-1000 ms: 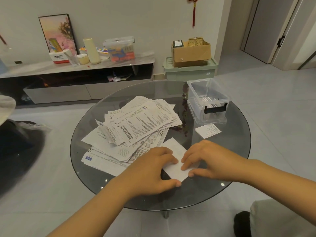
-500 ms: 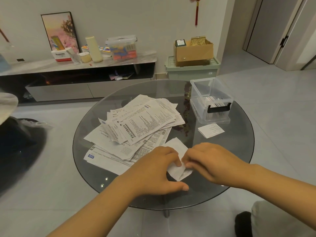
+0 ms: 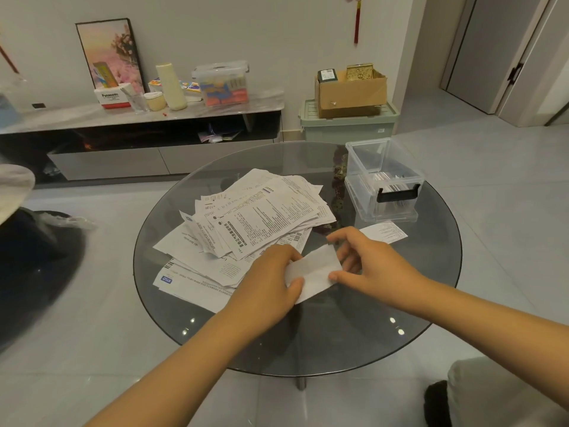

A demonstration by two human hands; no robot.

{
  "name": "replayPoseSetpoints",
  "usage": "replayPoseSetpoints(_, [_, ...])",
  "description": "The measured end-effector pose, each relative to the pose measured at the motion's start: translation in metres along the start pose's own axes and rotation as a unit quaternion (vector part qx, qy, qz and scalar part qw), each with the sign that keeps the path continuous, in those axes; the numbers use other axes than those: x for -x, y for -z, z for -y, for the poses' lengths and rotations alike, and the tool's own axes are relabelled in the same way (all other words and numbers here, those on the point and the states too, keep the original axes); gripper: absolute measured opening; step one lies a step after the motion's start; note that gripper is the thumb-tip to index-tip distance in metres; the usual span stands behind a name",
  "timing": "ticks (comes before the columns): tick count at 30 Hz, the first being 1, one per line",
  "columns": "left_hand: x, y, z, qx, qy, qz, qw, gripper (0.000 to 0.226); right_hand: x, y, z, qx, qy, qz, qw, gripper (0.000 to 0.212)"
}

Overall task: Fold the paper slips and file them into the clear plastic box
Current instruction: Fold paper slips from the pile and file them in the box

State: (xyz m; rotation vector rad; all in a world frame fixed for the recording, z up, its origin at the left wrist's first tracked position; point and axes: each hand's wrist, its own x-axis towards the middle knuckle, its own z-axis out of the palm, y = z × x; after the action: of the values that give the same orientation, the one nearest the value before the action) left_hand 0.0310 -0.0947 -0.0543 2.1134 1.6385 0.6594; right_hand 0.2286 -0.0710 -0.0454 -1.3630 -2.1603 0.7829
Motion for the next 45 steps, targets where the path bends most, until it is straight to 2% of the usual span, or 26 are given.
replayPoseSetpoints(4, [0.000, -0.003, 0.001, -0.014, 0.003, 0.021, 1.000, 0.052, -0.002, -0.008, -0.003, 0.020, -0.008, -0.005, 1.000, 0.059])
replayPoseSetpoints(6, [-0.001, -0.003, 0.001, -0.038, -0.004, 0.026, 0.999, 0.051, -0.003, -0.012, -0.003, 0.042, -0.002, -0.018, 0.999, 0.052])
replayPoseSetpoints(9, [-0.003, 0.000, 0.002, -0.074, -0.023, 0.040, 0.996, 0.033, -0.002, -0.013, -0.005, 0.120, 0.015, -0.039, 0.992, 0.031])
replayPoseSetpoints(13, [0.000, 0.004, -0.003, -0.049, -0.019, 0.065, 0.997, 0.018, -0.004, -0.009, -0.008, 0.190, 0.031, -0.040, 0.980, 0.011])
replayPoseSetpoints(16, [0.001, 0.007, -0.006, -0.052, -0.024, 0.103, 0.993, 0.027, -0.006, -0.006, -0.010, 0.173, 0.003, -0.032, 0.984, 0.005])
replayPoseSetpoints(20, [0.003, 0.012, -0.008, -0.105, -0.036, 0.139, 0.984, 0.047, -0.008, -0.005, -0.014, 0.140, -0.018, -0.048, 0.989, 0.010])
replayPoseSetpoints(22, [0.002, 0.012, -0.007, -0.119, -0.064, 0.129, 0.982, 0.045, -0.004, -0.006, -0.016, 0.173, 0.011, -0.074, 0.982, 0.013])
replayPoseSetpoints(24, [0.001, 0.012, -0.007, -0.123, -0.103, 0.125, 0.979, 0.041, 0.003, -0.008, -0.013, 0.212, 0.090, -0.099, 0.968, 0.013])
replayPoseSetpoints(26, [0.001, 0.011, -0.006, -0.130, -0.131, 0.133, 0.974, 0.041, 0.014, -0.009, -0.004, 0.211, 0.137, -0.065, 0.966, 0.013])
replayPoseSetpoints(28, [0.001, 0.011, -0.007, -0.140, -0.150, 0.133, 0.970, 0.038, 0.024, -0.010, 0.004, 0.204, 0.125, -0.001, 0.971, 0.034])
replayPoseSetpoints(31, [0.000, 0.010, -0.009, -0.135, -0.152, 0.117, 0.972, 0.038, 0.031, -0.009, 0.008, 0.226, 0.133, 0.025, 0.965, 0.053])
replayPoseSetpoints(33, [-0.001, 0.008, -0.009, -0.134, -0.150, 0.099, 0.974, 0.042, 0.030, -0.008, 0.006, 0.229, 0.132, 0.023, 0.964, 0.045])
replayPoseSetpoints(38, [-0.002, 0.005, -0.013, -0.106, -0.126, 0.035, 0.986, 0.030, 0.024, -0.008, 0.006, 0.200, 0.090, -0.020, 0.976, 0.020])
replayPoseSetpoints(41, [-0.002, 0.003, -0.015, -0.057, -0.094, 0.036, 0.993, 0.037, 0.019, -0.007, 0.004, 0.143, 0.031, -0.034, 0.989, 0.011])
replayPoseSetpoints(45, [-0.004, -0.004, -0.015, -0.057, -0.079, 0.025, 0.995, 0.022, 0.012, -0.010, 0.000, 0.084, -0.004, -0.045, 0.995, 0.012])
